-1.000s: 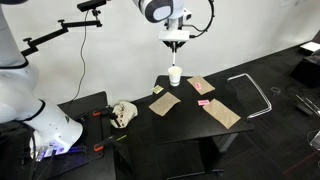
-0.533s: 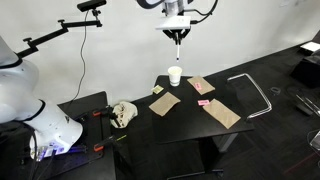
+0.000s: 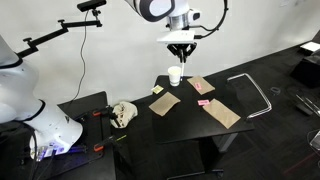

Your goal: Remove the pen out of the cup and put it on the table

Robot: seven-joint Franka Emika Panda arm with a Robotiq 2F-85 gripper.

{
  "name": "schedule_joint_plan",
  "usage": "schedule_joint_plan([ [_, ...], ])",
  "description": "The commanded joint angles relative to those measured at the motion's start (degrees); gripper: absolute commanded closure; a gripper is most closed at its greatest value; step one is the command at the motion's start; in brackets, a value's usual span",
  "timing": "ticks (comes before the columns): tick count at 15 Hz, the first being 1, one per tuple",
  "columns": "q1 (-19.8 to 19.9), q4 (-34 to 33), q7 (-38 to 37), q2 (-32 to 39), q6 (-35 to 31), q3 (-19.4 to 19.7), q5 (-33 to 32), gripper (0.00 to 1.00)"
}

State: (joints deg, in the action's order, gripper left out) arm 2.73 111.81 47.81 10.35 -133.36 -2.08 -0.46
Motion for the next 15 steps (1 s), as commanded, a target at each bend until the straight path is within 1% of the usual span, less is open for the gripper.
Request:
schedule_joint_plan([
  [1,0.13,0.80,0.58,1.46,0.62,0.64,-2.96,0.97],
  [5,0.41,0.91,1.49,4.06,0.51,0.63,-5.31,0.97],
  [6,0.46,0.80,0.40,3.74,0.12,0.20,-3.96,0.88],
  [11,0.56,0.82,0.42,4.73,0.12,0.17,-4.45,0.88],
  [12,0.75,0.77,0.84,5.30,-1.11,0.30,-4.65,0.97],
  [15,2.58,-0.06,4.87,7.47,-4.75,0.28,-3.61,0.97],
])
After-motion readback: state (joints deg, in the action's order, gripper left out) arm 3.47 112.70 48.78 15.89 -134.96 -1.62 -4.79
